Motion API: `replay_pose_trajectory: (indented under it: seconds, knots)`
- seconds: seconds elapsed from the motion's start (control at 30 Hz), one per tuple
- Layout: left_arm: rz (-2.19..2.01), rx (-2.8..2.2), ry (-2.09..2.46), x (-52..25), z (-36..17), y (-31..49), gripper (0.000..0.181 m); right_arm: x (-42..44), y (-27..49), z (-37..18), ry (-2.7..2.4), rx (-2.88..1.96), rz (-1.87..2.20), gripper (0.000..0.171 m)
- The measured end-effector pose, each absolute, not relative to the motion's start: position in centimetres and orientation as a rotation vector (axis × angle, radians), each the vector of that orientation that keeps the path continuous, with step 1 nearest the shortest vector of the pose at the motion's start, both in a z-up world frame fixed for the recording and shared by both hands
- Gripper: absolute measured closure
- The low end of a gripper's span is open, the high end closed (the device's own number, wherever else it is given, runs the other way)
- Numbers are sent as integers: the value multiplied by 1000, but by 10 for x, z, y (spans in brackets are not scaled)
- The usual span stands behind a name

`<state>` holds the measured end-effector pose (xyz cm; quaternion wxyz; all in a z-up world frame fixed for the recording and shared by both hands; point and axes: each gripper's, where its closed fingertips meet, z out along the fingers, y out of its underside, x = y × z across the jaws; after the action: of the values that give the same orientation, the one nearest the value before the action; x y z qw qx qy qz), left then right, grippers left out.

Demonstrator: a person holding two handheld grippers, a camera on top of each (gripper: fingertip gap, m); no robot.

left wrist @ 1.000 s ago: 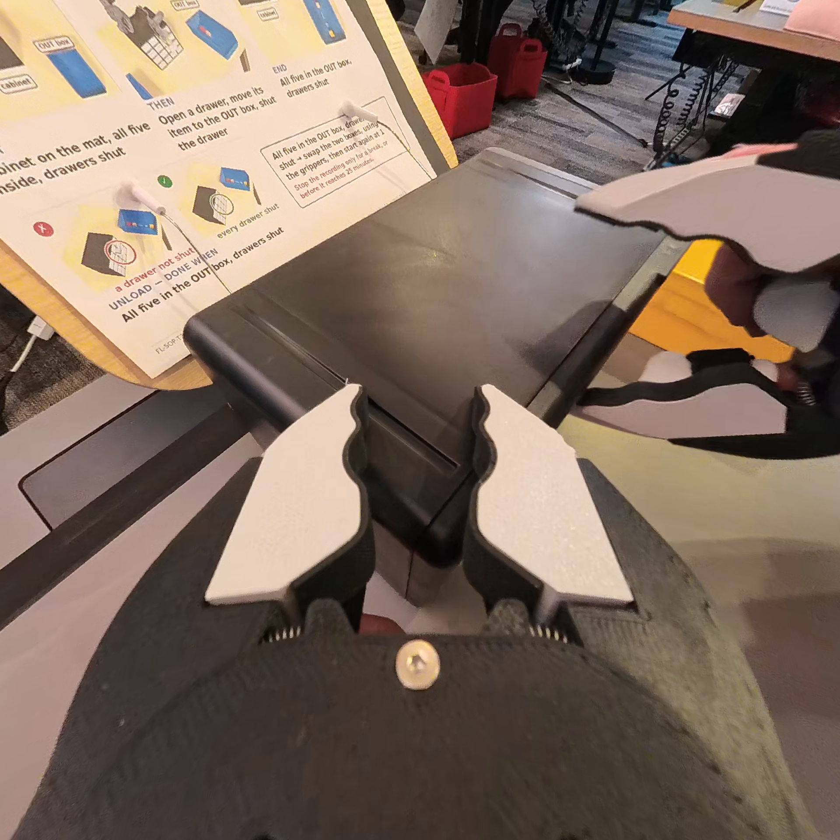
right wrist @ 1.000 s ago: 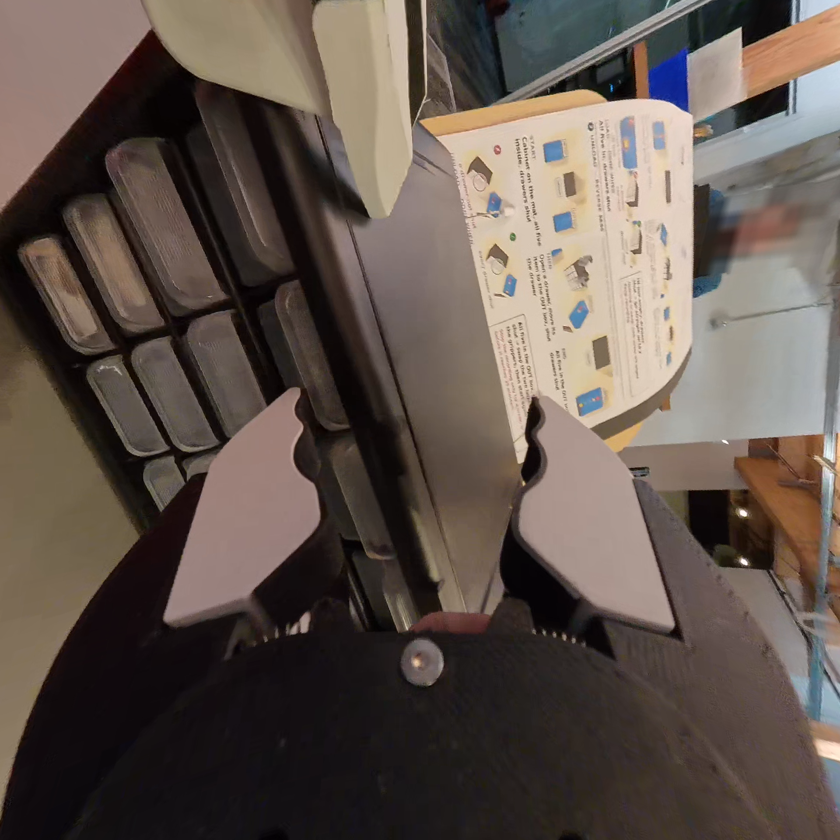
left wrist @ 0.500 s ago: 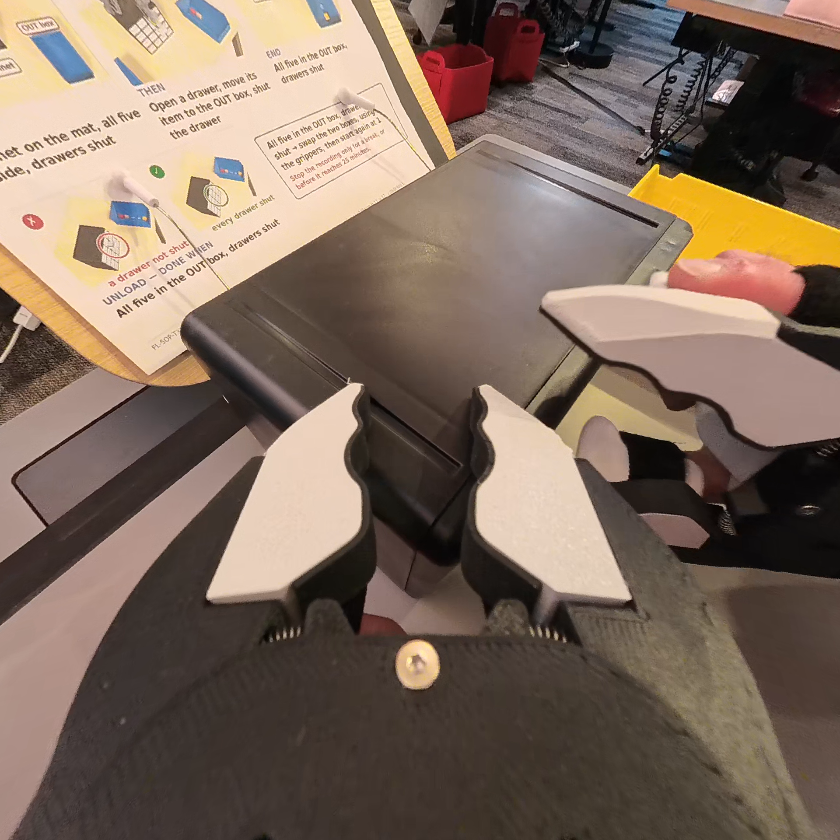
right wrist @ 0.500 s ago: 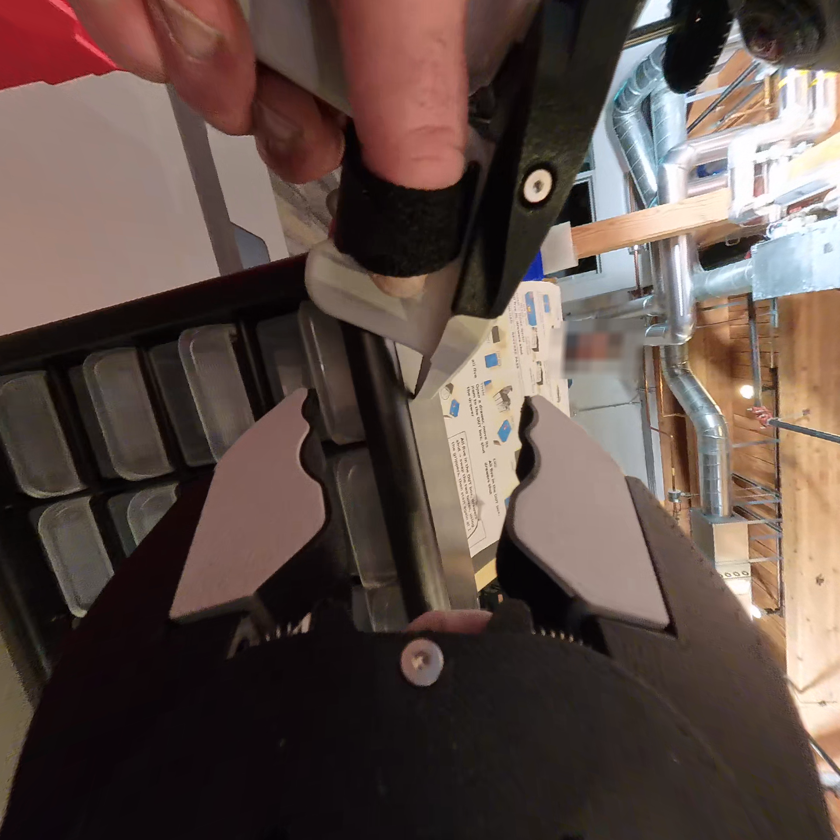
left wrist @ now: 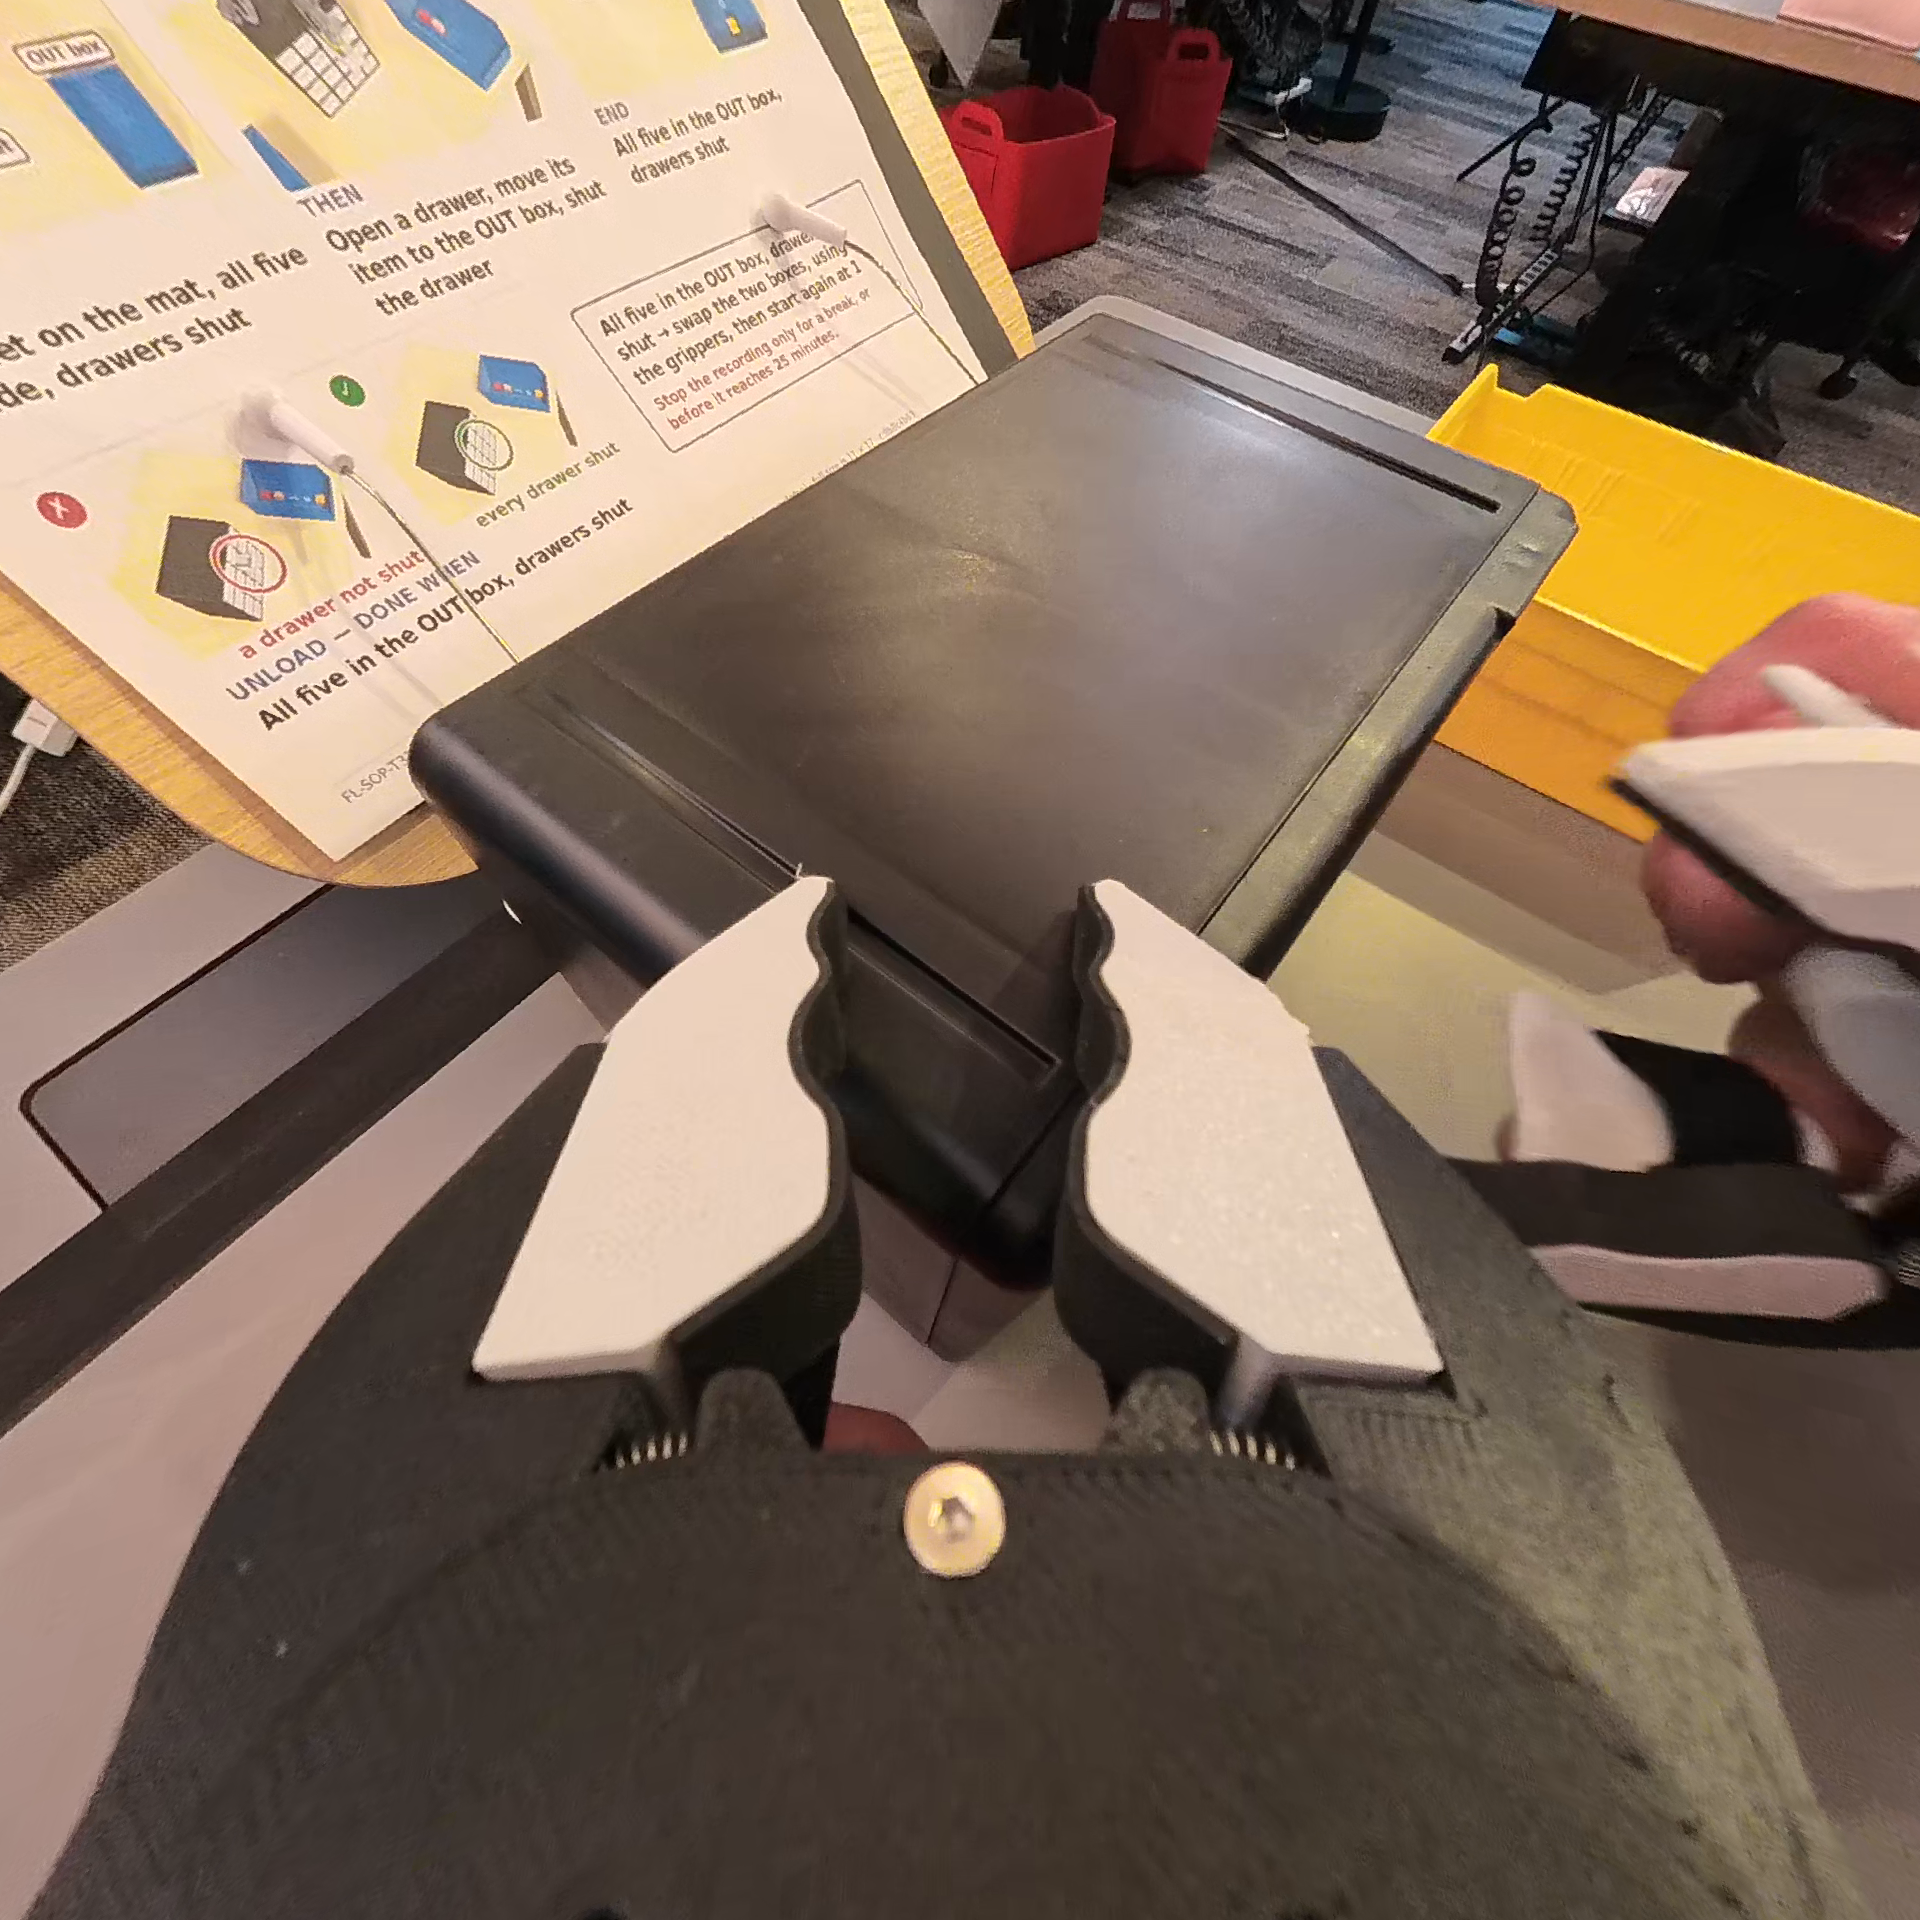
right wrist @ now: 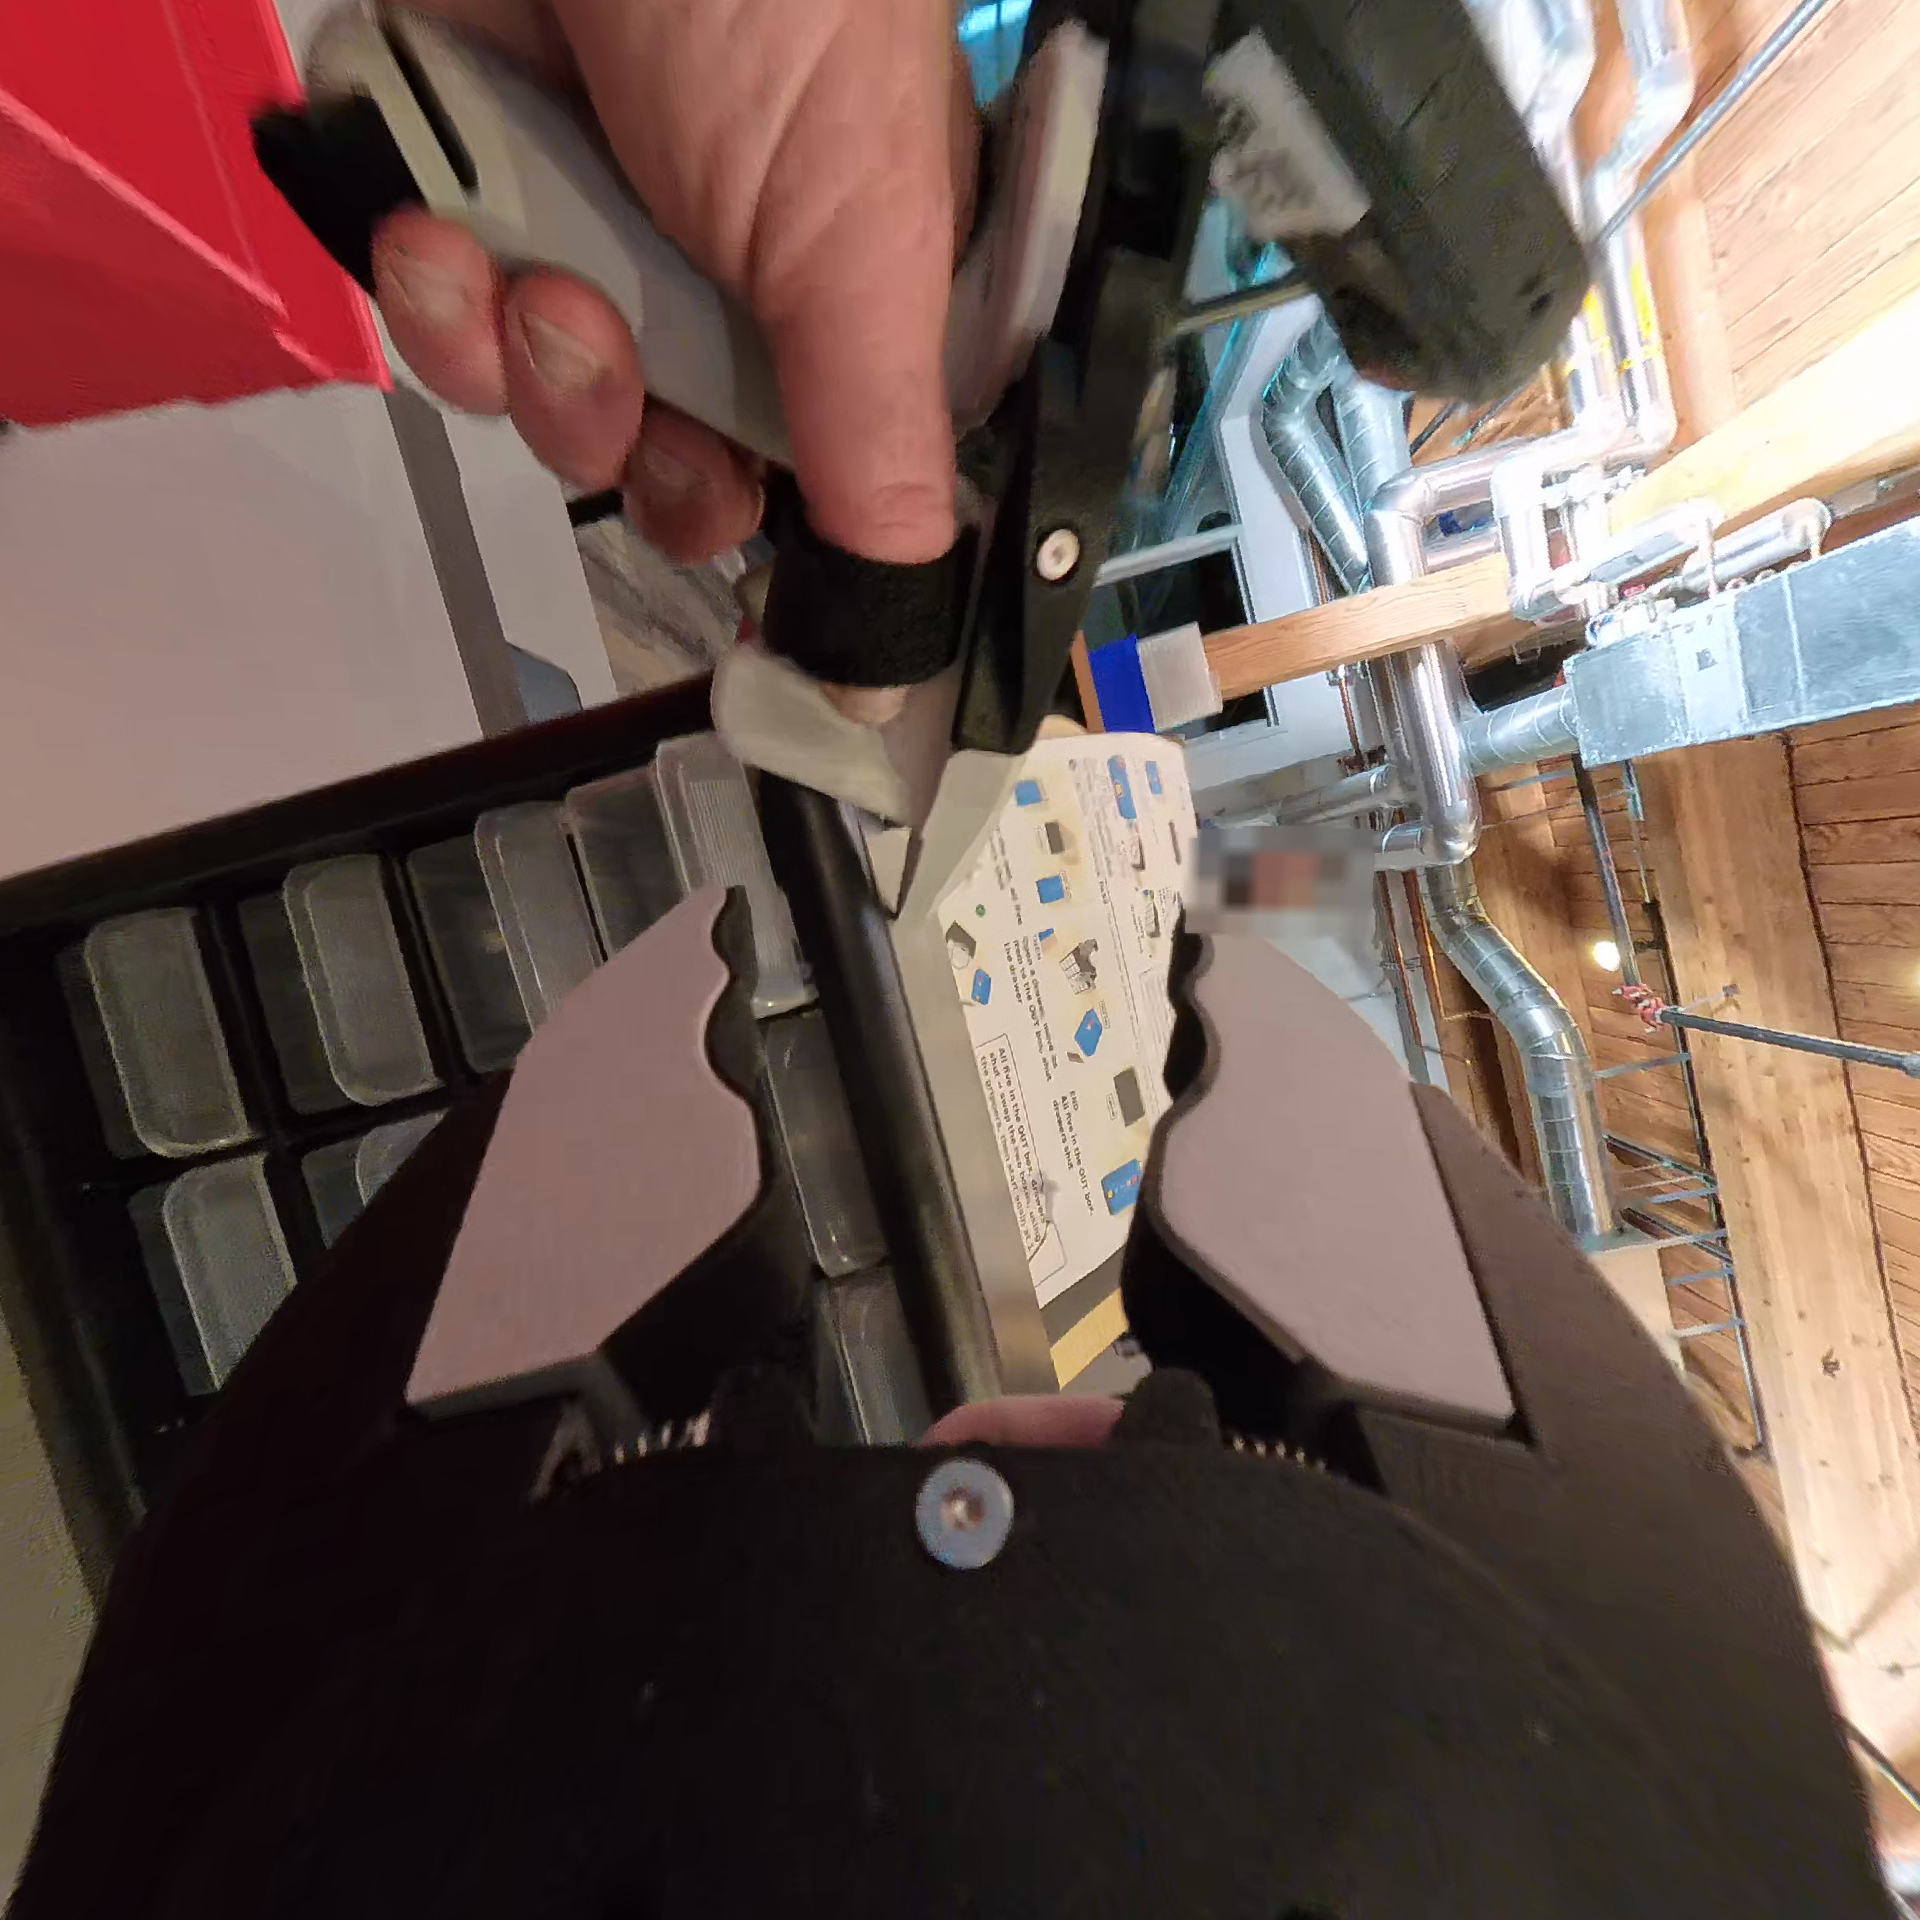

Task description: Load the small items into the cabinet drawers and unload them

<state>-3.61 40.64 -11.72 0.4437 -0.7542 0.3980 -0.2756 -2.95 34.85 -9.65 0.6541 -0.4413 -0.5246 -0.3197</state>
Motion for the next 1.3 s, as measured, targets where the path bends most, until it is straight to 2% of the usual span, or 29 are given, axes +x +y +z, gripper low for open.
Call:
replay_pose_trajectory:
  seconds: [0.03, 0.13, 0.33, 0.43, 0.5, 1.3]
  knots:
    - [-683, -1870, 987, -36, -117, 406, 139, -30, 342, -92, -1180, -990, -710, 98]
    - [-685, -1870, 985, -36, -117, 406, 139, -34, 332, -87, -1199, -1009, -658, 102]
    - [-685, -1887, 1002, -37, -117, 407, 140, -35, 351, -130, -1400, -1087, -691, 124]
    - [-696, -1904, 1023, -37, -117, 407, 142, -37, 358, -143, -1457, -1078, -707, 150]
    - [-704, -1914, 1037, -38, -117, 407, 142, -38, 359, -142, -1452, -1055, -721, 158]
    - [-722, -1902, 1036, -38, -117, 407, 143, -47, 297, -143, -1551, -1028, -640, 159]
